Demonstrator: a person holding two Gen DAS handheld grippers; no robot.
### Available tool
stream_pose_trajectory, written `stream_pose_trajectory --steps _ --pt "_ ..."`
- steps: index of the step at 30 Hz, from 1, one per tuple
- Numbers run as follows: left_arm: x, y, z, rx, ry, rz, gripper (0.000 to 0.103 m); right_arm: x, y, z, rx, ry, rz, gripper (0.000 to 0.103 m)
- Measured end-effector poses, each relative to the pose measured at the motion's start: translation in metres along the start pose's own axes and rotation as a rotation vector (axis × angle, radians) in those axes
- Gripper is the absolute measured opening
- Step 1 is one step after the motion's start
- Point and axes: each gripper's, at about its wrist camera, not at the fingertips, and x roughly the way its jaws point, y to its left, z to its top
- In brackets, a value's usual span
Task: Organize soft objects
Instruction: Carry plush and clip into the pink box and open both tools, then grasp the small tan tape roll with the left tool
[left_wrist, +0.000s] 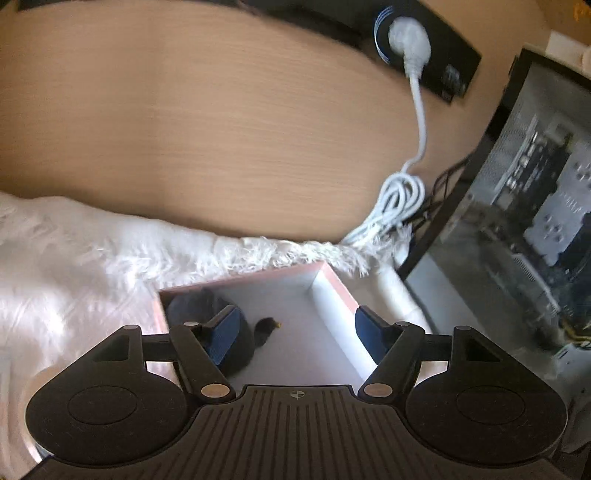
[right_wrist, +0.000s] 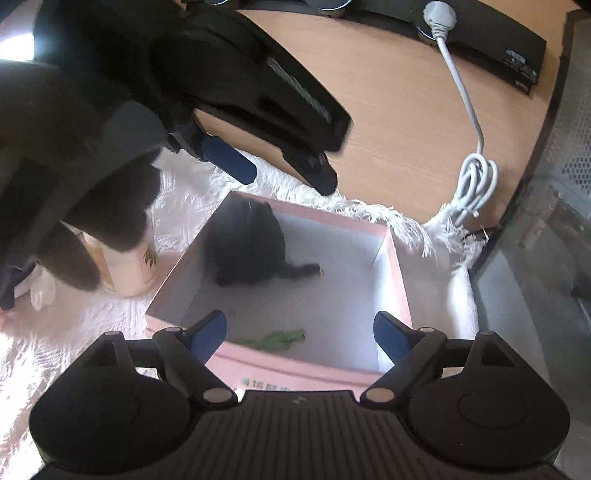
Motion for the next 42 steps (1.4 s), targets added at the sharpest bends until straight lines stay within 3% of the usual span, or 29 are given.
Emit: stream_pose_trajectory --steps 5,10,17,23,26,28,34,38,39,42 --pt "-0.056 0.017 -0.02 -0.039 -0.133 0.097 0.074 -0.011 0.011 0.001 0.026 -0.019 0.056 0.092" --pt "-0.121 0.052 -0.062 -0.089 -0.245 0.285 0.074 -0.009 0.036 0.004 0.011 -0.022 0.126 0.092" --pt "-0.192 0.123 -0.13 -0.311 -0.256 0.465 0.074 -0.018 0.097 0.011 -0.076 -0.028 0.251 0.092" --pt "-0.251 0.179 -0.178 -0.52 -0.271 0.668 0.074 -0.015 0.146 0.017 -0.151 -0.014 0.338 0.092" --pt "-0.276 0.196 -0.194 -0.573 -0.292 0.699 0.074 -0.015 0.169 0.019 -0.176 -0.002 0.385 0.092" --pt "-0.283 0.204 -0.201 -0.593 -0.288 0.676 0.074 -0.013 0.187 0.019 -0.21 0.005 0.401 0.092" --pt "-0.265 0.208 -0.198 -0.491 -0.237 0.538 0.074 -0.021 0.215 0.012 -0.295 -0.006 0.414 0.092" --pt "-0.242 0.206 -0.168 -0.246 -0.194 0.578 0.073 -0.026 0.212 0.004 -0.326 -0.002 0.38 0.092" --pt "-0.233 0.212 -0.159 -0.191 -0.182 0.593 0.068 -0.026 0.21 0.003 -0.319 0.006 0.374 0.092" --pt "-0.209 0.234 -0.138 -0.121 -0.125 0.582 0.059 -0.025 0.201 0.0 -0.298 0.02 0.344 0.092"
